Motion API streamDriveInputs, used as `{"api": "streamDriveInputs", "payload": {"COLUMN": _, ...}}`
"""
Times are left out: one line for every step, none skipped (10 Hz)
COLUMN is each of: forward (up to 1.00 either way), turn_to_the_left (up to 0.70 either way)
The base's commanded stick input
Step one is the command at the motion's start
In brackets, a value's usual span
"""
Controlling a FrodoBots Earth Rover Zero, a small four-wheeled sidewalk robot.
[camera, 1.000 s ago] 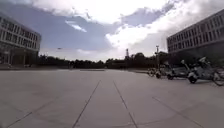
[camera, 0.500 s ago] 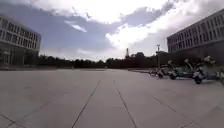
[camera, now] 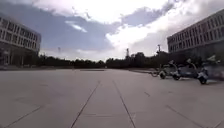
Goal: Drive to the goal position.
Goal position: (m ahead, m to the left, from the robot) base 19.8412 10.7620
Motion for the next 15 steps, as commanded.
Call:
{"api": "streamDriveInputs", "payload": {"forward": 0.5, "turn_to_the_left": 0.01}}
{"api": "streamDriveInputs", "payload": {"forward": 0.5, "turn_to_the_left": 0.01}}
{"api": "streamDriveInputs", "payload": {"forward": 0.5, "turn_to_the_left": 0.01}}
{"api": "streamDriveInputs", "payload": {"forward": 0.5, "turn_to_the_left": 0.01}}
{"api": "streamDriveInputs", "payload": {"forward": 0.5, "turn_to_the_left": 0.01}}
{"api": "streamDriveInputs", "payload": {"forward": 0.5, "turn_to_the_left": 0.01}}
{"api": "streamDriveInputs", "payload": {"forward": 0.5, "turn_to_the_left": 0.01}}
{"api": "streamDriveInputs", "payload": {"forward": 0.5, "turn_to_the_left": 0.01}}
{"api": "streamDriveInputs", "payload": {"forward": 0.5, "turn_to_the_left": 0.01}}
{"api": "streamDriveInputs", "payload": {"forward": 0.5, "turn_to_the_left": 0.01}}
{"api": "streamDriveInputs", "payload": {"forward": 0.5, "turn_to_the_left": 0.01}}
{"api": "streamDriveInputs", "payload": {"forward": 0.5, "turn_to_the_left": 0.01}}
{"api": "streamDriveInputs", "payload": {"forward": 0.5, "turn_to_the_left": 0.01}}
{"api": "streamDriveInputs", "payload": {"forward": 0.5, "turn_to_the_left": 0.01}}
{"api": "streamDriveInputs", "payload": {"forward": 0.5, "turn_to_the_left": 0.01}}
